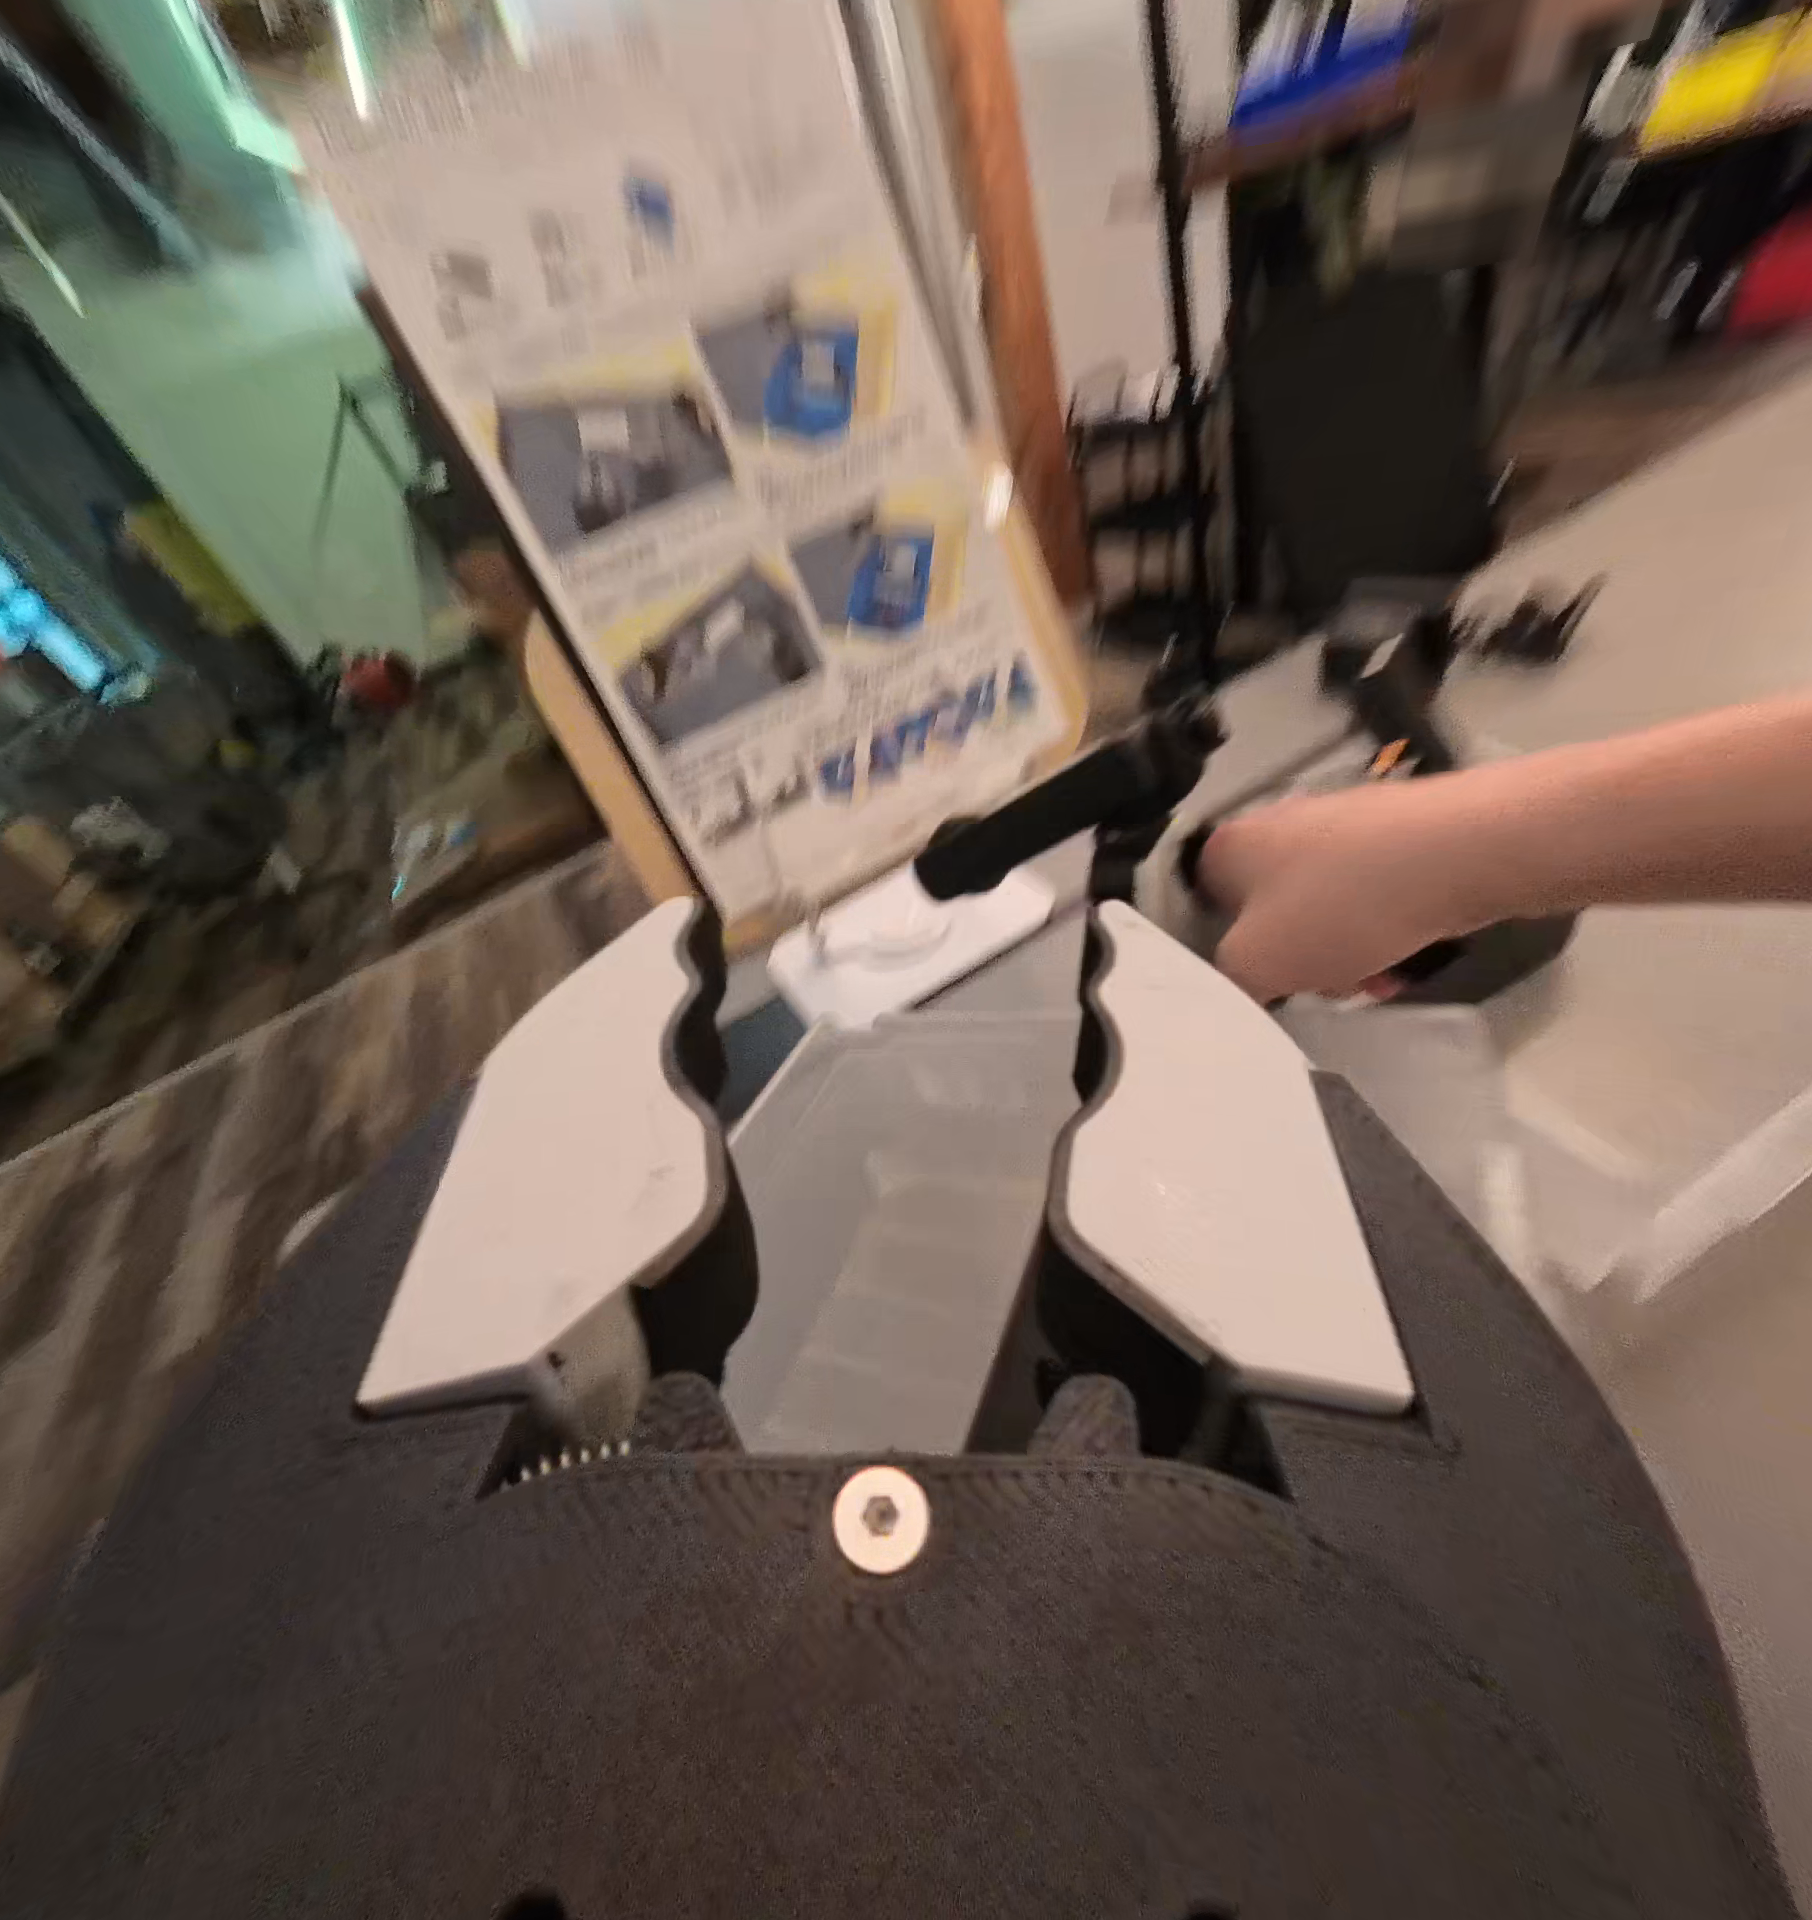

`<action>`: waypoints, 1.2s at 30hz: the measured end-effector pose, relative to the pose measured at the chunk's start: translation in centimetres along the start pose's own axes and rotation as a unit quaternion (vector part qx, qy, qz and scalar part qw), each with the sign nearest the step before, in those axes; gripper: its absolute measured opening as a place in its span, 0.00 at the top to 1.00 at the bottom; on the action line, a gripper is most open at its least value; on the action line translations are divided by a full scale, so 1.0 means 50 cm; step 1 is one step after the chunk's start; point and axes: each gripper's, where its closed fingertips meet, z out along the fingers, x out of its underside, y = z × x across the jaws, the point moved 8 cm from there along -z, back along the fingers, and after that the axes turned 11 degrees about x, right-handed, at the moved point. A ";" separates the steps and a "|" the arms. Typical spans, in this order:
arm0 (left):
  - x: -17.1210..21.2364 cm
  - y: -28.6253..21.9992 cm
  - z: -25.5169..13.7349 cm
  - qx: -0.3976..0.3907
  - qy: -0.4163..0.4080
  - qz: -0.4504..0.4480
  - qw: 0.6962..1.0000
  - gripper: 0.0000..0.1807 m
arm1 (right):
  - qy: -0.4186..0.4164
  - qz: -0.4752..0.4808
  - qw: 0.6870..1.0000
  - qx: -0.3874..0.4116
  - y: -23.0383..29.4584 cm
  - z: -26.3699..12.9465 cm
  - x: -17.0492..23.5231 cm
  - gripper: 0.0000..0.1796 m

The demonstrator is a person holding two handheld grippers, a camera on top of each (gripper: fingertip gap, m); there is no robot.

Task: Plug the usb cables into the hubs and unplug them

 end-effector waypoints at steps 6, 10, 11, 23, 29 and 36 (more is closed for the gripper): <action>-0.034 -0.040 -0.041 0.053 -0.091 -0.017 0.994 0.58 | -0.080 0.066 0.994 0.039 -0.173 -0.208 0.079 0.97; 0.000 -0.054 0.035 0.097 0.000 -0.030 0.995 0.59 | -0.154 0.176 0.969 0.080 -0.361 -0.332 0.228 0.97; 0.017 -0.059 0.071 0.113 0.037 -0.044 0.992 0.56 | -0.170 0.205 0.960 0.089 -0.405 -0.352 0.272 0.97; 0.284 -0.198 0.458 0.346 0.303 -0.298 0.837 0.51 | -0.271 0.450 0.849 0.061 -0.738 -0.272 0.767 0.97; 0.321 -0.258 0.484 0.354 0.343 -0.265 0.828 0.53 | -0.240 0.488 0.838 0.046 -0.787 -0.136 0.860 0.97; 0.313 -0.268 0.475 0.368 0.372 -0.219 0.824 0.65 | -0.197 0.484 0.852 0.031 -0.799 -0.036 0.868 0.97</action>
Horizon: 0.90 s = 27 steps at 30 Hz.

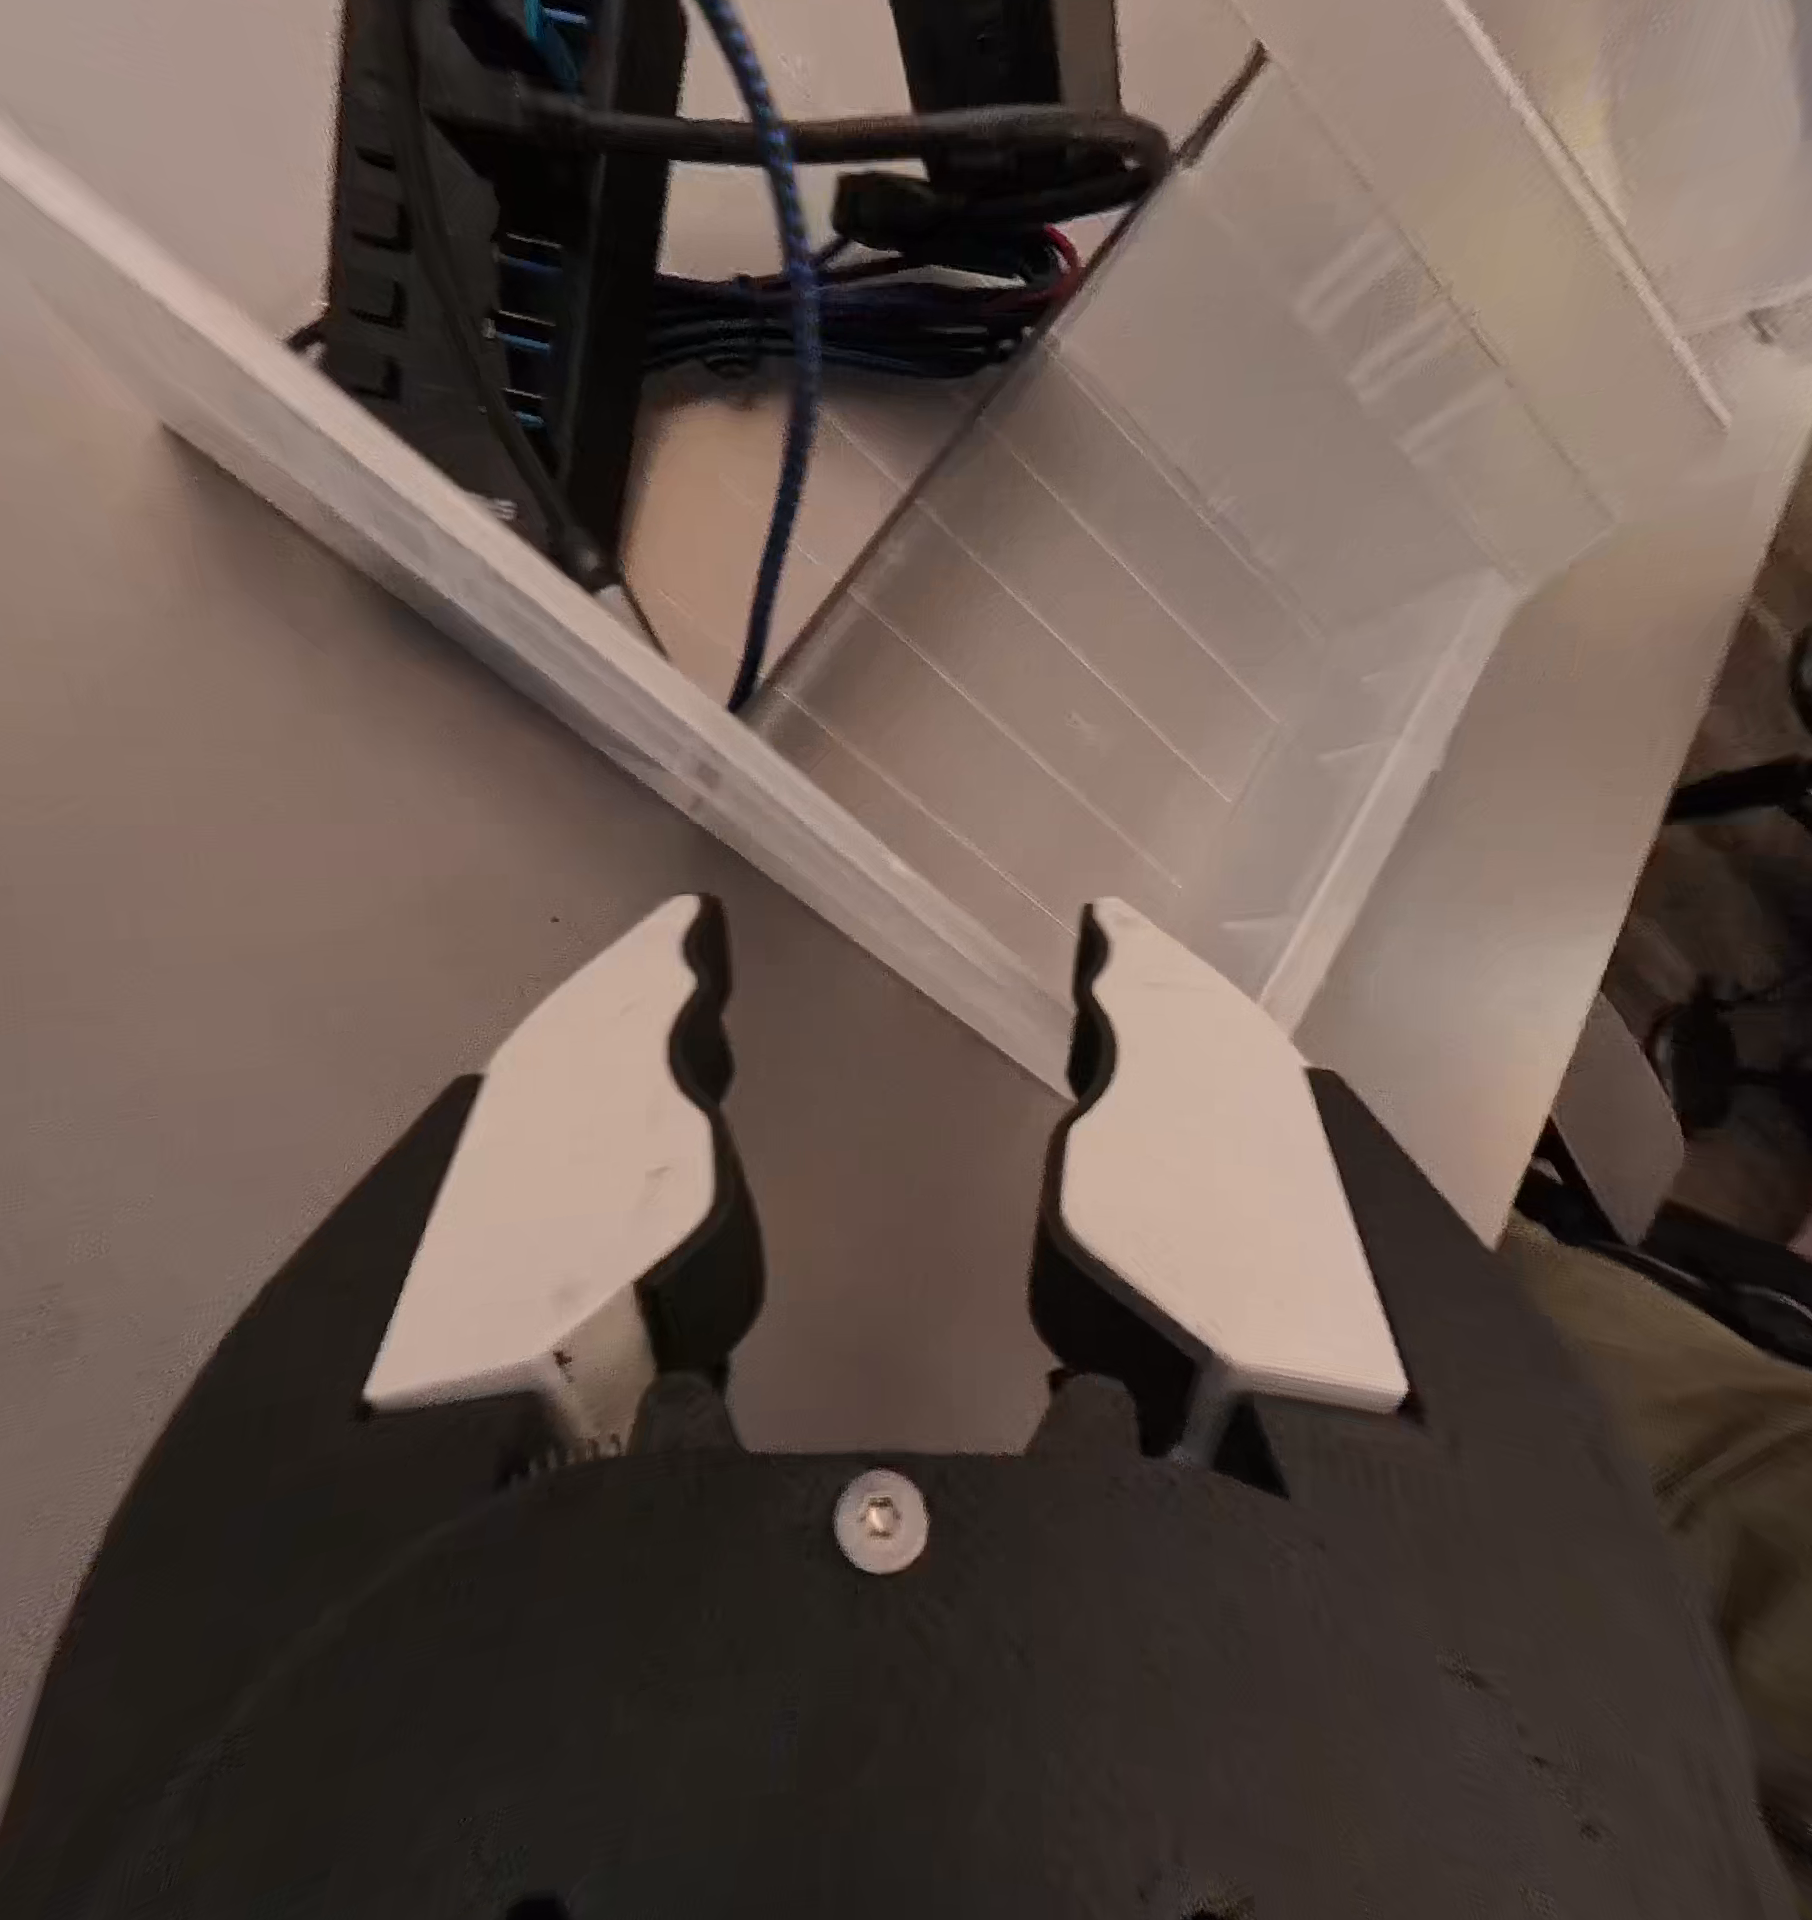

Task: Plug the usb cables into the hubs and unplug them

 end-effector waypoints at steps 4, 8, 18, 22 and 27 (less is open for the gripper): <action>0.009 0.005 -0.033 0.001 0.040 0.014 0.999 0.85 | 0.023 -0.021 0.999 0.007 0.013 0.039 0.010 0.97; 0.040 0.047 -0.109 -0.056 0.075 0.010 0.996 0.91 | 0.043 -0.041 0.998 0.011 0.038 0.071 0.019 0.97; 0.187 0.226 -0.369 -0.214 0.015 -0.154 0.965 0.97 | 0.089 -0.104 0.990 0.032 0.108 0.151 0.006 0.96; 0.269 0.249 -0.450 -0.205 -0.018 -0.214 0.955 0.97 | 0.084 -0.118 0.988 0.050 0.094 0.156 -0.026 0.97; 0.352 0.267 -0.527 -0.229 -0.074 -0.280 0.929 0.97 | 0.069 -0.117 0.989 0.050 0.054 0.161 -0.061 0.97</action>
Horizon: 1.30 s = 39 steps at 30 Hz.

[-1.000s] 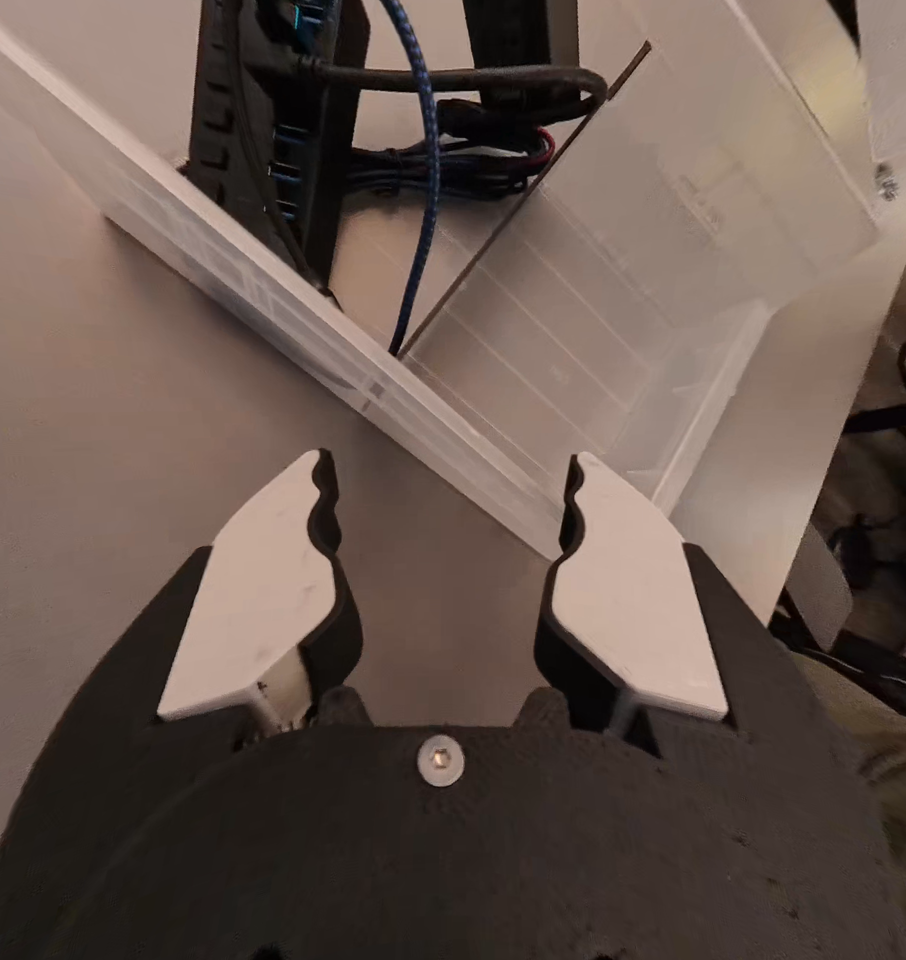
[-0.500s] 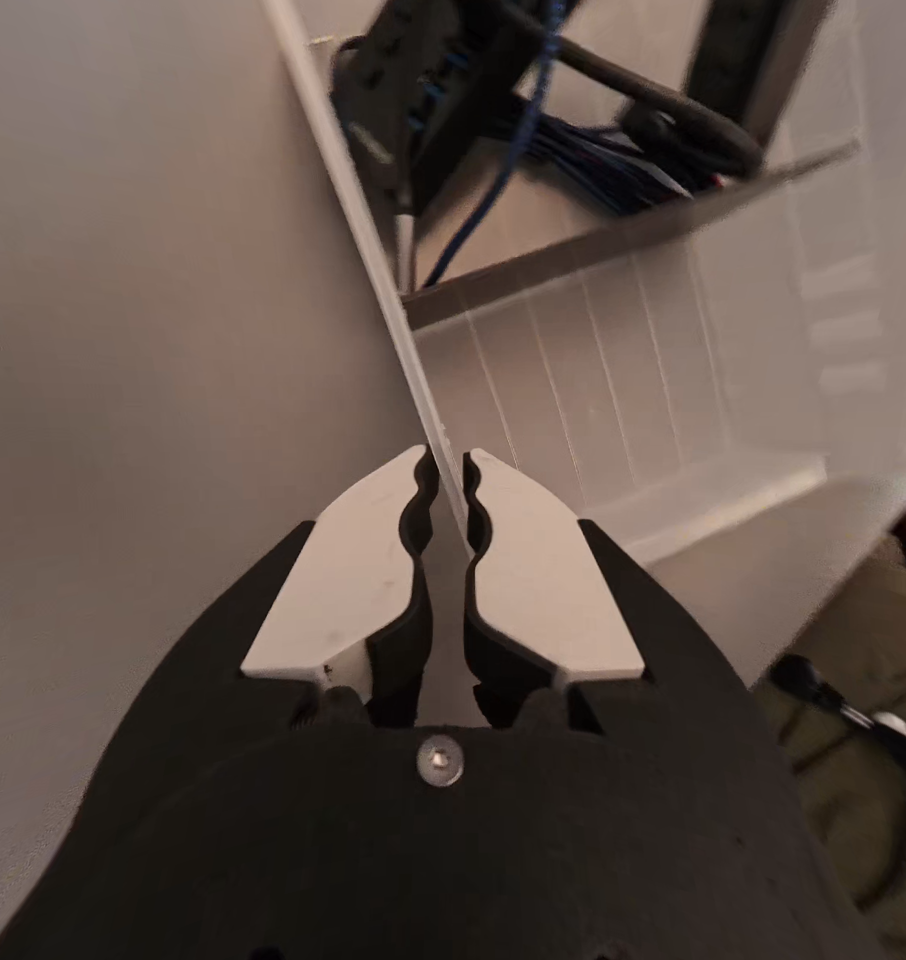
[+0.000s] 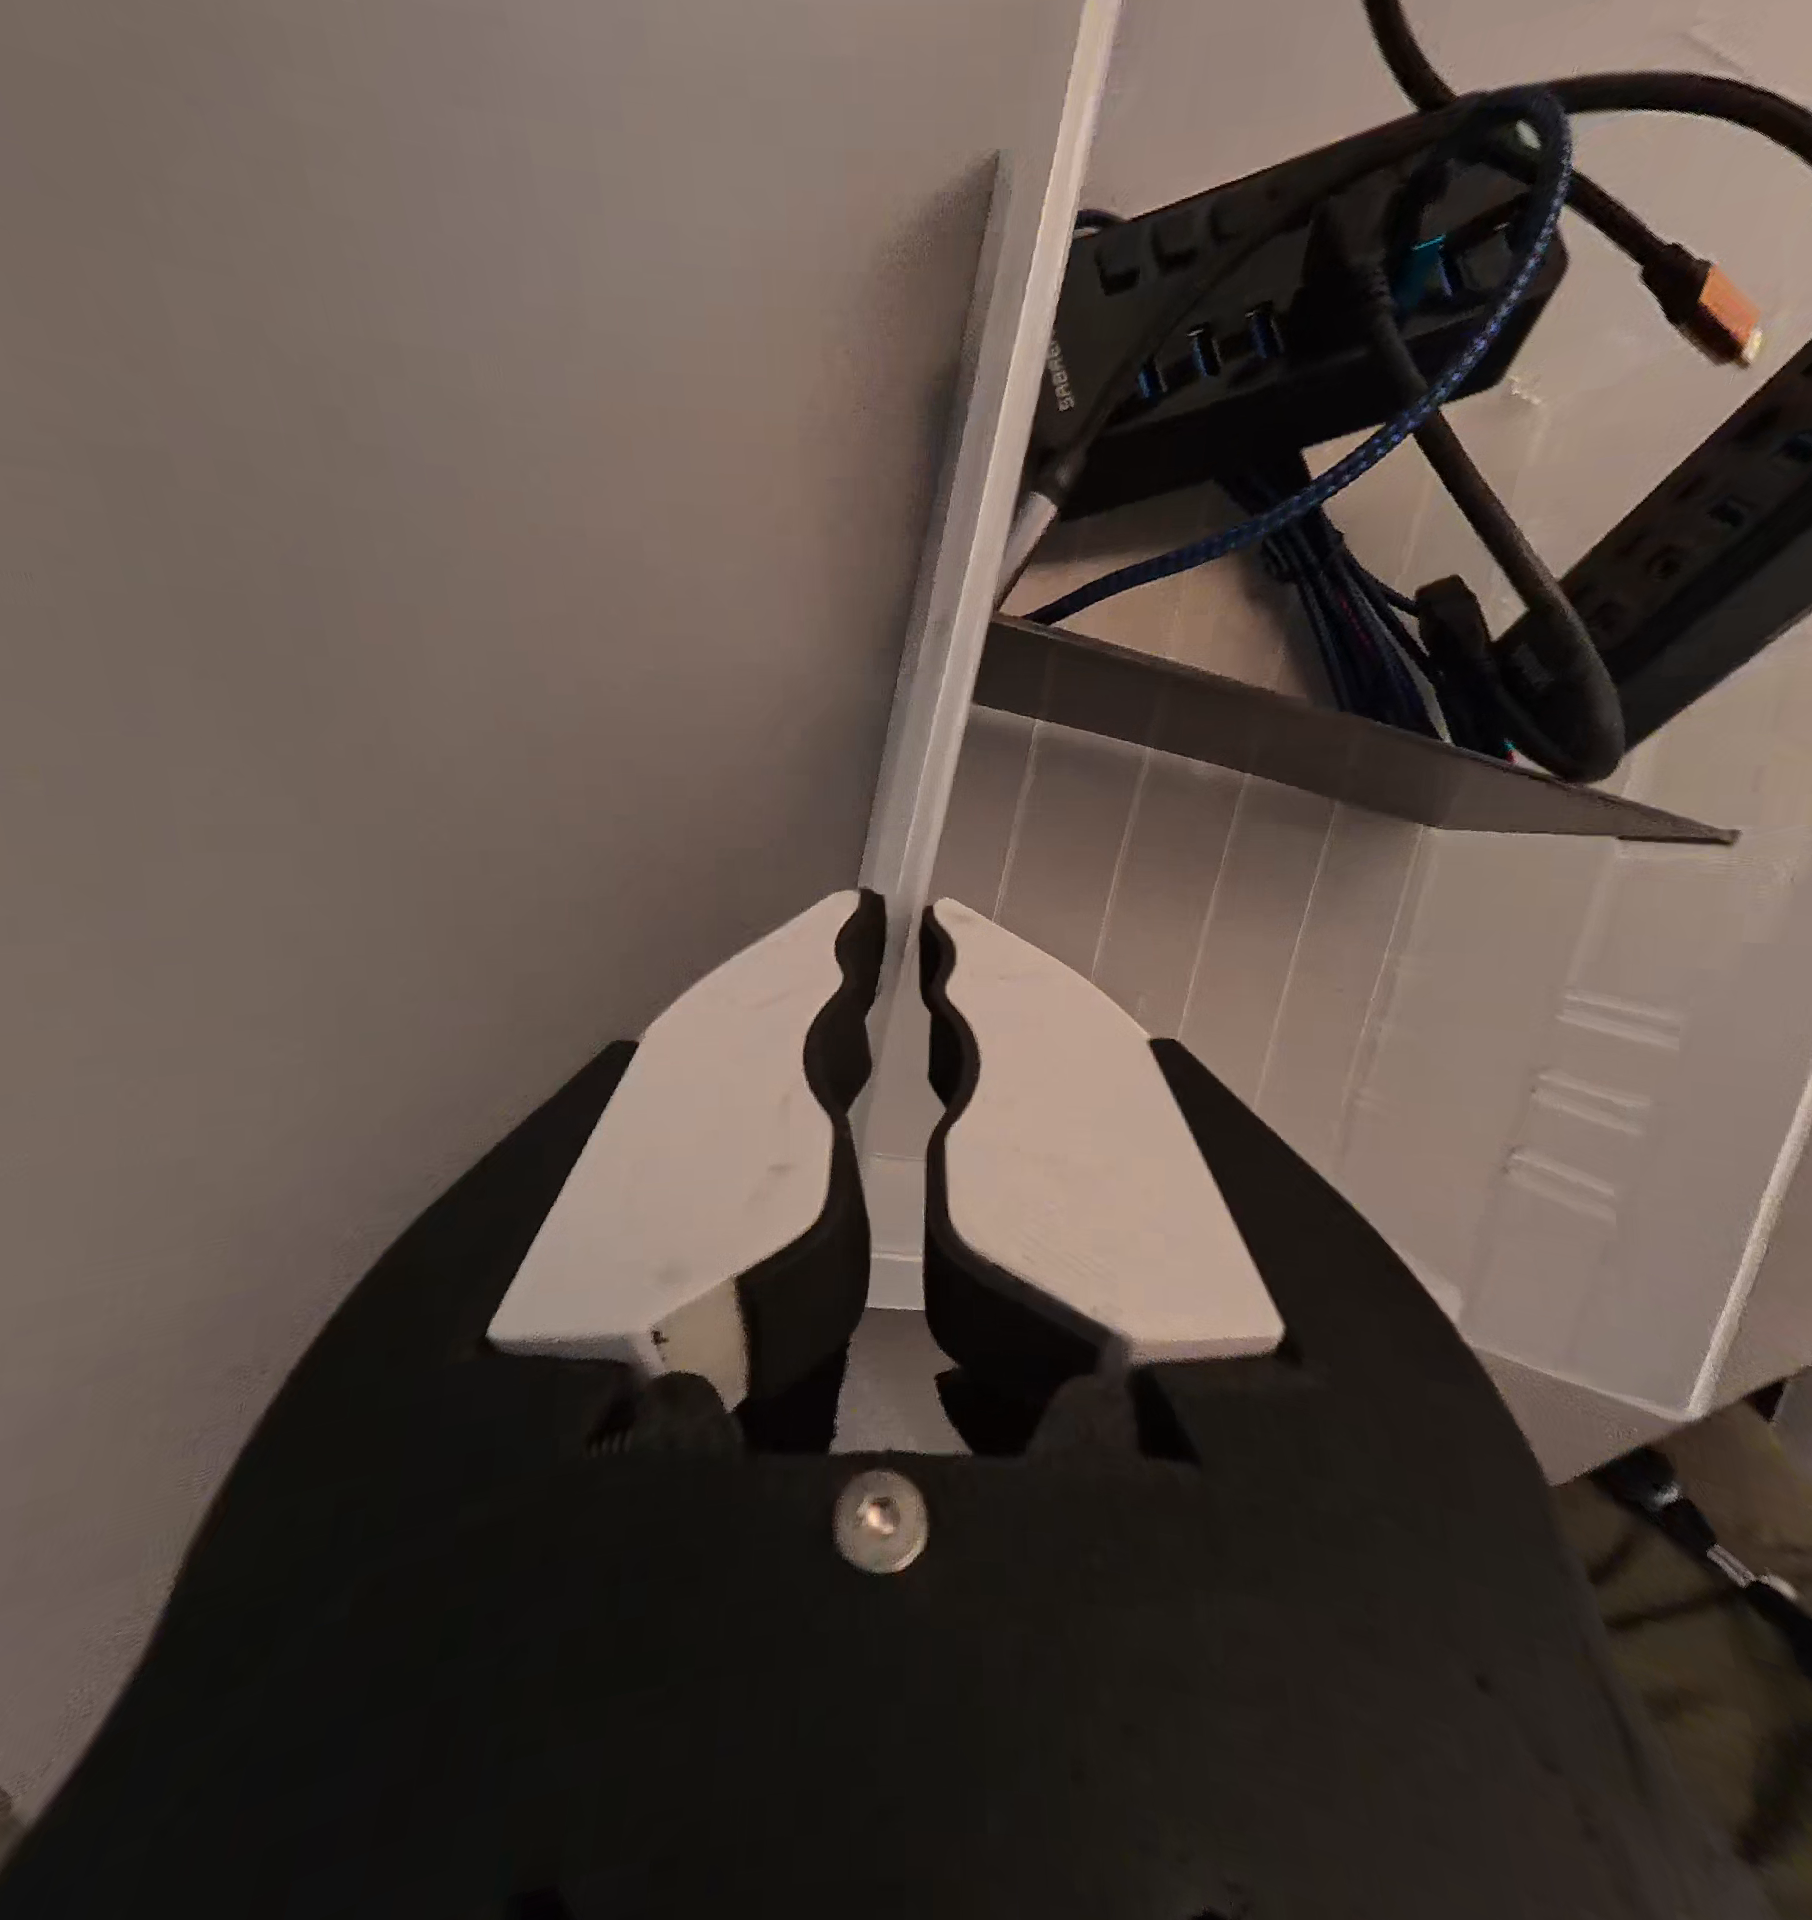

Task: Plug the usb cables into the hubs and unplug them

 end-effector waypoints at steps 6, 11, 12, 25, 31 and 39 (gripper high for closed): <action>0.037 0.077 -0.049 -0.015 -0.066 -0.078 0.995 0.97 | 0.002 0.009 1.000 -0.010 -0.041 0.001 -0.004 0.96; 0.067 0.116 -0.077 -0.010 -0.108 -0.115 0.987 0.97 | 0.028 -0.025 0.999 0.004 -0.041 0.001 0.013 0.97; 0.074 0.123 -0.082 -0.008 -0.116 -0.121 0.986 0.96 | 0.043 -0.035 0.998 0.011 -0.039 0.007 0.020 0.97; 0.150 0.208 -0.150 -0.024 -0.195 -0.186 0.963 0.96 | 0.084 -0.024 0.996 0.034 -0.029 0.015 0.042 0.97; 0.145 0.222 -0.150 -0.039 -0.220 -0.193 0.956 0.96 | 0.088 -0.001 0.996 0.035 -0.024 0.014 0.051 0.98; 0.147 0.235 -0.159 0.002 -0.196 -0.177 0.965 0.95 | 0.084 0.004 0.996 0.035 -0.016 0.013 0.053 0.98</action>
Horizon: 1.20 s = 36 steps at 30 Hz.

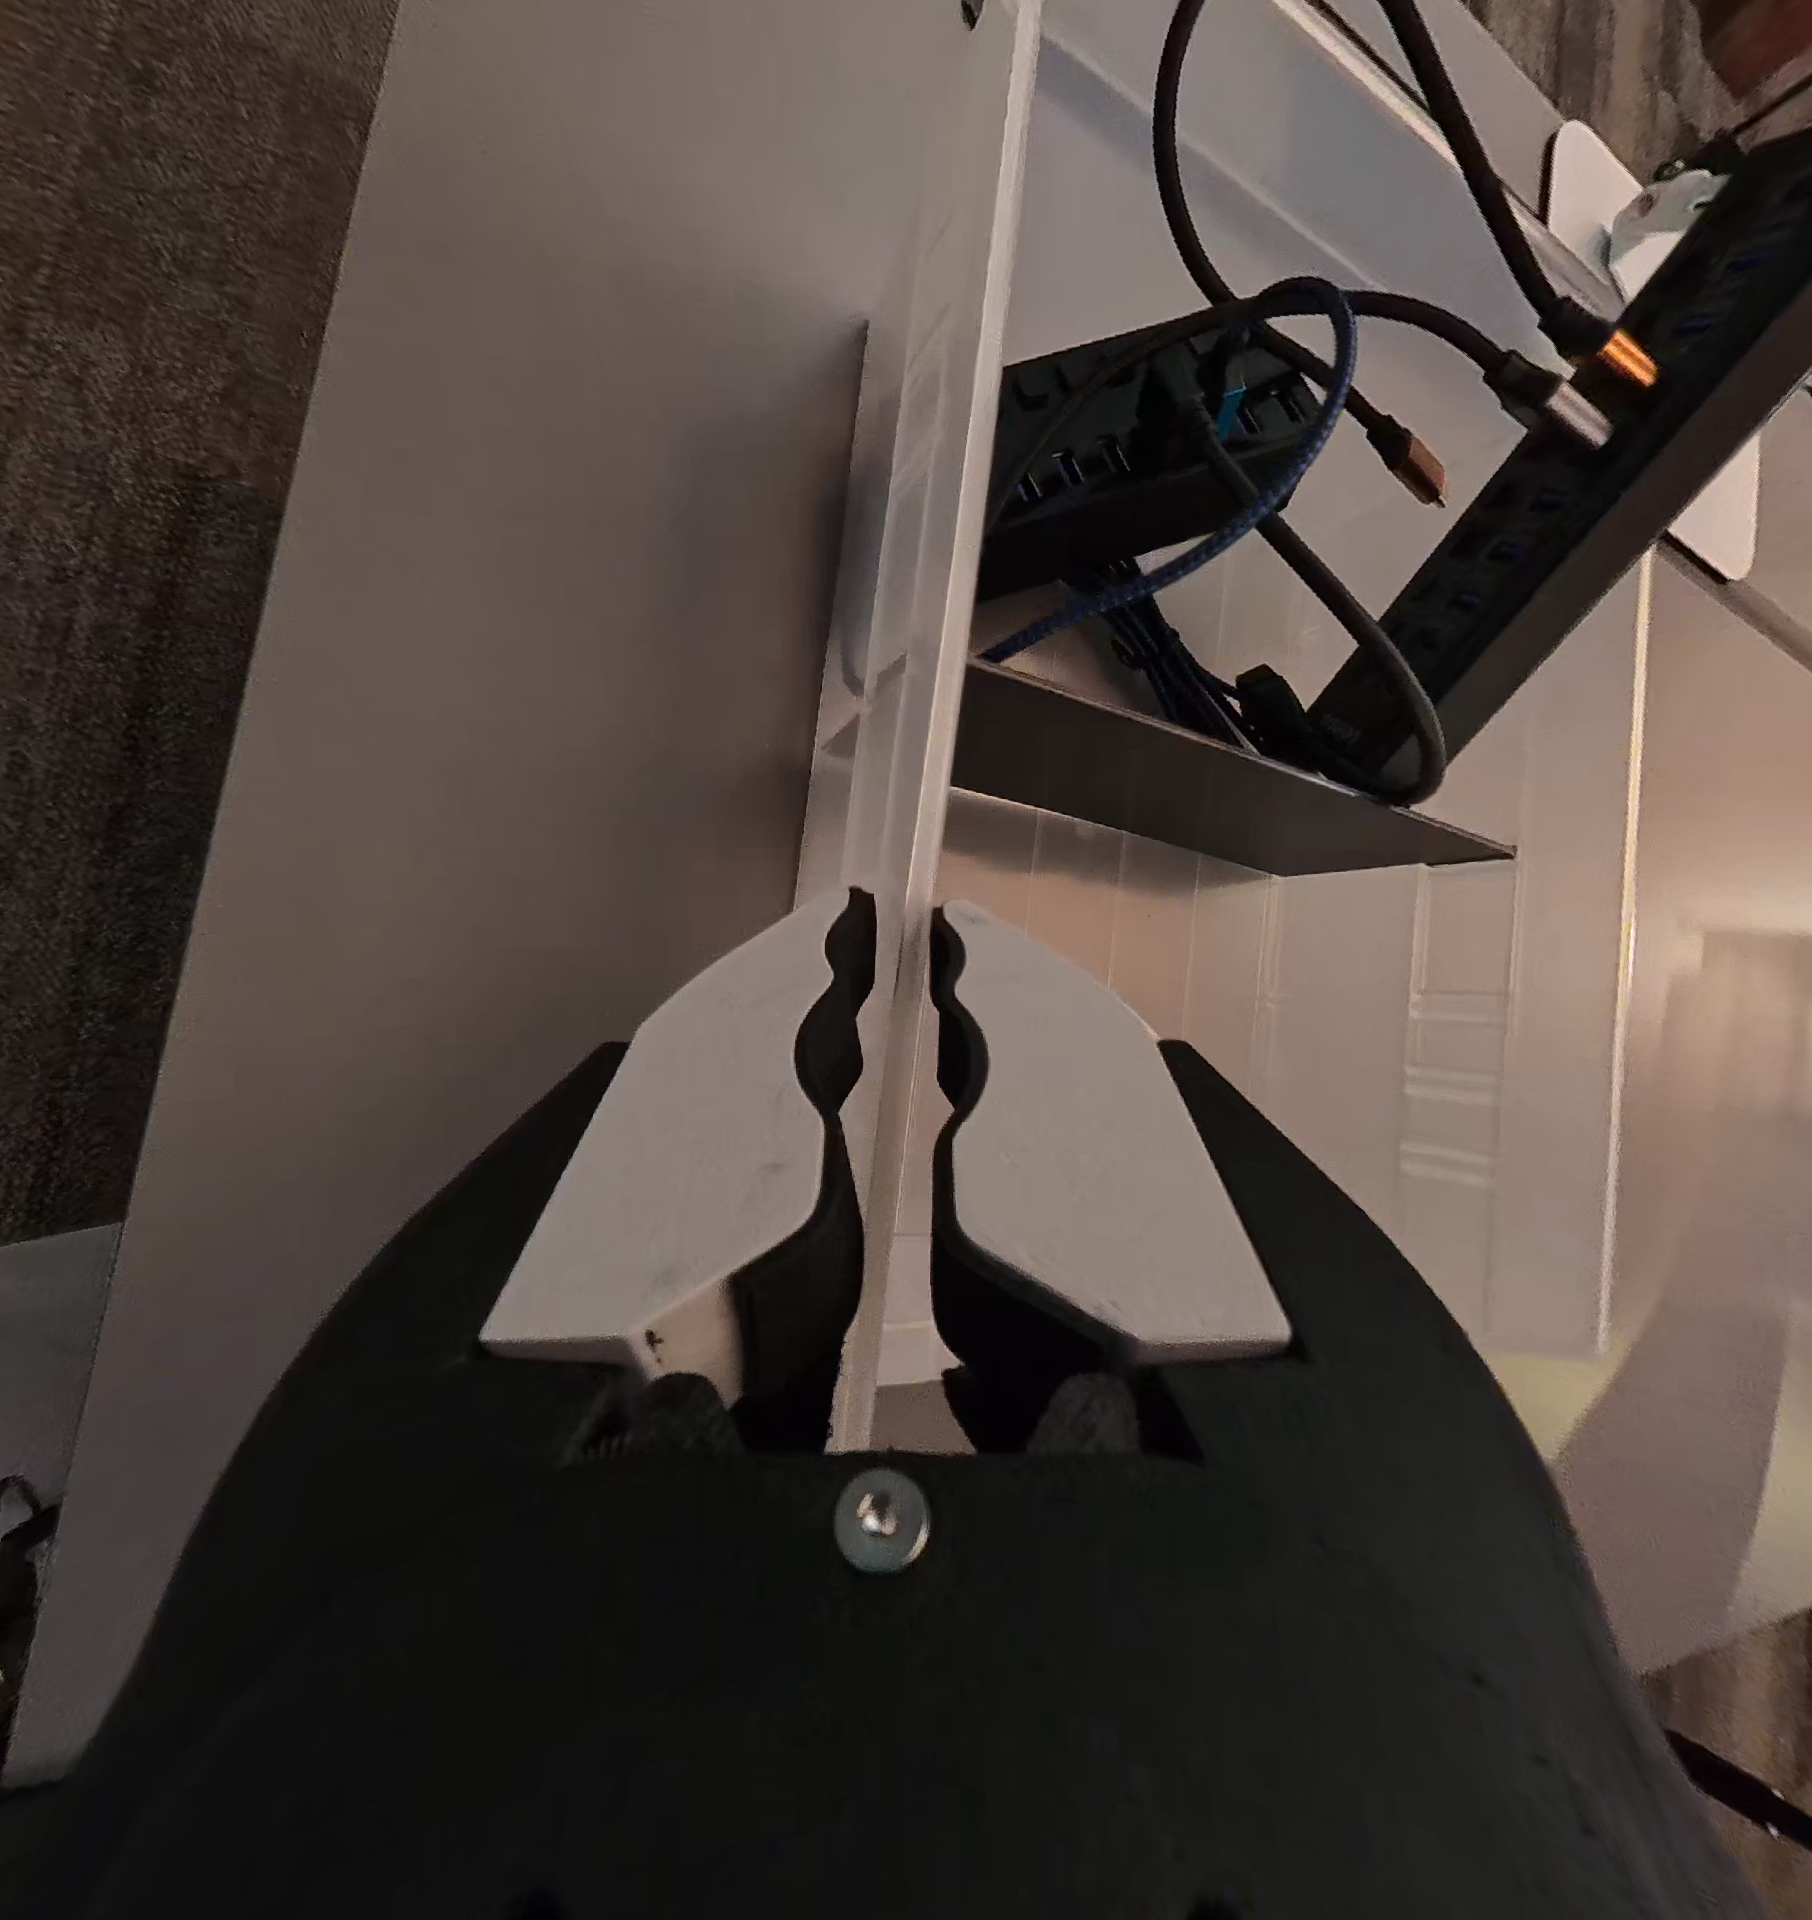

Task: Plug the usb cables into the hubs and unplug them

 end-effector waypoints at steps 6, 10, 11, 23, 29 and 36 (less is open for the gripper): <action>-0.004 0.004 -0.001 -0.020 -0.012 0.005 1.000 0.96 | -0.001 -0.016 1.000 0.007 -0.003 0.000 -0.009 0.97; -0.005 0.004 0.000 -0.027 -0.017 0.008 0.999 0.96 | -0.004 -0.044 0.998 0.040 -0.012 0.000 -0.025 0.93; -0.006 0.005 0.000 -0.030 -0.021 0.007 0.999 0.96 | -0.004 -0.045 0.998 0.041 -0.014 0.000 -0.028 0.93; -0.028 -0.007 -0.036 -0.033 -0.135 -0.009 0.990 0.92 | -0.027 -0.063 0.994 0.089 -0.020 -0.004 -0.040 0.86; -0.050 -0.088 -0.099 -0.015 -0.227 0.081 0.970 0.80 | -0.112 -0.021 0.986 0.118 -0.022 -0.082 -0.046 0.84; -0.067 -0.250 -0.066 0.122 -0.267 0.269 0.917 0.78 | -0.405 -0.042 0.893 0.191 0.071 -0.330 -0.031 0.83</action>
